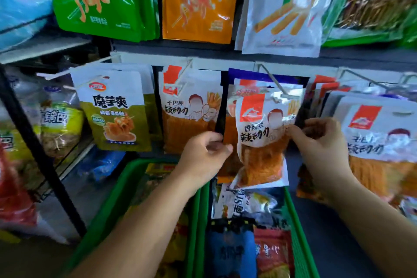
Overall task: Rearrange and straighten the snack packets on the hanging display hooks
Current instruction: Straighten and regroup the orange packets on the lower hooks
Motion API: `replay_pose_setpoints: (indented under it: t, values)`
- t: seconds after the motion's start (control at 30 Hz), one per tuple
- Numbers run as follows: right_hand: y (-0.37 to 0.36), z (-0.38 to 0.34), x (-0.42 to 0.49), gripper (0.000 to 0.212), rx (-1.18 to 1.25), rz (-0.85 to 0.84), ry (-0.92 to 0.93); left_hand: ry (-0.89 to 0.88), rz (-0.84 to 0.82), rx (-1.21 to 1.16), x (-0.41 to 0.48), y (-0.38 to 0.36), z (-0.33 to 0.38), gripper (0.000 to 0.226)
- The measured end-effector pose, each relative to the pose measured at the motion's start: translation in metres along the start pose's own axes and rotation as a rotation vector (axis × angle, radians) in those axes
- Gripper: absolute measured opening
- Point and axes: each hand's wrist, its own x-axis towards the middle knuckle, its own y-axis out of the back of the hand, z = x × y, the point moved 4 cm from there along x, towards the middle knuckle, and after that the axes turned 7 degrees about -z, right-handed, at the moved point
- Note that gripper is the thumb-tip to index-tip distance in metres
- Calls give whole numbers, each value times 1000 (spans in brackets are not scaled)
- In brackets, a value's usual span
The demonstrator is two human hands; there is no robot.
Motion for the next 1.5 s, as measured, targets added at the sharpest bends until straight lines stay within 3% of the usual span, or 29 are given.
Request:
replay_pose_setpoints:
  t: [0.07, 0.17, 0.3, 0.5, 0.6, 0.67, 0.8, 0.97, 1.03, 1.13, 1.27, 1.33, 1.5]
  values:
    - [-3, 8, 2, 43, 24, -98, -55, 23, -26, -39, 4, -12, -2, 38]
    - [-15, 26, -1, 44, 111, -282, -153, 19, -71, -101, 1, -23, 4, 7]
    - [-11, 26, 1, 33, 130, -321, -132, -25, -67, -154, -7, -23, 17, 27]
    - [-4, 20, -7, 45, 137, -422, -137, 28, 98, -101, -12, -24, 24, 31]
    - [11, 16, -13, 37, -42, -456, -84, -88, 302, 102, -14, -18, 29, 13]
    - [25, 12, -16, 32, -248, -477, -5, -198, 396, 202, -19, -19, 38, 23]
    - [67, 11, -16, 38, -387, -358, 3, -361, 231, 175, -27, -53, 60, 22]
    - [137, 28, -1, 33, -238, 169, -36, -321, -50, 121, -21, -116, 73, 15]
    - [159, 45, 7, 57, -222, 345, -77, -282, -164, 140, -16, -139, 75, 23]
    - [167, 73, 13, 88, -68, 251, -263, -218, -297, 132, -11, -168, 78, 50]
    - [170, 78, 10, 59, 98, 190, -320, -129, -346, 0, -3, -192, 79, 65]
    - [169, 76, 7, 46, 113, 189, -287, -106, -342, -18, 0, -201, 79, 61]
    - [174, 71, -3, 28, 178, 63, -280, -114, -232, -102, 1, -209, 89, 15]
